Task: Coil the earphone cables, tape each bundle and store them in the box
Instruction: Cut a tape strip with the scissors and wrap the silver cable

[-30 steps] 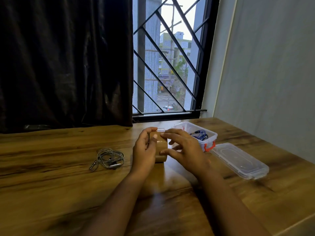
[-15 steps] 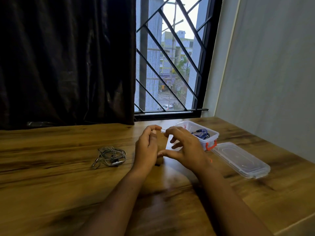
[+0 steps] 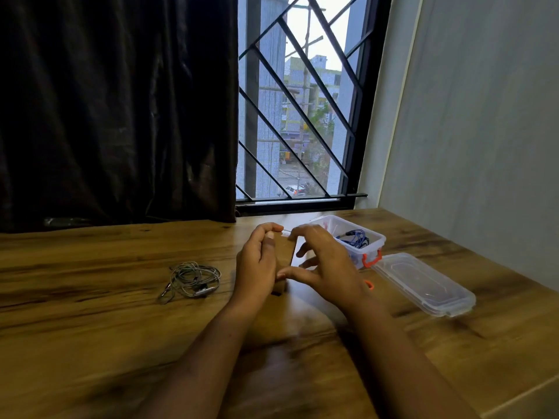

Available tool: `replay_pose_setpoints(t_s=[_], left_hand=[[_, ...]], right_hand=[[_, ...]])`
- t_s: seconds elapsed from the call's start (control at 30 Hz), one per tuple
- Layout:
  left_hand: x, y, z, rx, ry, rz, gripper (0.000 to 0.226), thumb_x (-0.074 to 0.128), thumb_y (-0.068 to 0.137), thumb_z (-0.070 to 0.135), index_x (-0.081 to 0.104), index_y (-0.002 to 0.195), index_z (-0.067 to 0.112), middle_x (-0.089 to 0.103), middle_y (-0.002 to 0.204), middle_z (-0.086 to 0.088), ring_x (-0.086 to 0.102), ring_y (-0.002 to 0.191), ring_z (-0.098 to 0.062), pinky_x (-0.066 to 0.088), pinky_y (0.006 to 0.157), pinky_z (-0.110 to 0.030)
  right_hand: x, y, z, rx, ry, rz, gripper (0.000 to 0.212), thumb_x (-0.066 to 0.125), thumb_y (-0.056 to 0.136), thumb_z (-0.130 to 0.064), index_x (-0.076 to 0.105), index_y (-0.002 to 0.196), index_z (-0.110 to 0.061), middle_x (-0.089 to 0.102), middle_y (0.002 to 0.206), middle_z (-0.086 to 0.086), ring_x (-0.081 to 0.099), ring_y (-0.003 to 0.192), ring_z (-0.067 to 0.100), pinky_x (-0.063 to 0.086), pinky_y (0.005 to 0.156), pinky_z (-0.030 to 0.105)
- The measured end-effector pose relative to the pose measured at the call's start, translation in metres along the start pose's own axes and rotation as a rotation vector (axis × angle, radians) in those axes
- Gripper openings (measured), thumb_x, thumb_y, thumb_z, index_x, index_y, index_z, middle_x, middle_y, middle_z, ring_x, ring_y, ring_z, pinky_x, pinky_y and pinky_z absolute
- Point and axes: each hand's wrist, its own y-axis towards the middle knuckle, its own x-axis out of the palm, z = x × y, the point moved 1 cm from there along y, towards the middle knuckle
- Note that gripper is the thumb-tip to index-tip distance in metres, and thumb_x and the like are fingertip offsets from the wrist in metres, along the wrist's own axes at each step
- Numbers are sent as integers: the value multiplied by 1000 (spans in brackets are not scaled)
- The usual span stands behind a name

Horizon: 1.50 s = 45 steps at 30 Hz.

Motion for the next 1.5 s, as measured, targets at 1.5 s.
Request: replay_pose_setpoints(t_s=[1.5], left_hand=[[0, 2, -5, -56, -122, -5, 18, 45, 98, 15, 61, 105, 20, 64, 92, 11, 59, 79, 8, 47, 69, -9]], right_hand=[[15, 4, -9, -95, -237, -92, 30, 41, 94, -33, 49, 94, -4, 38, 94, -2, 31, 81, 6, 28, 76, 15]])
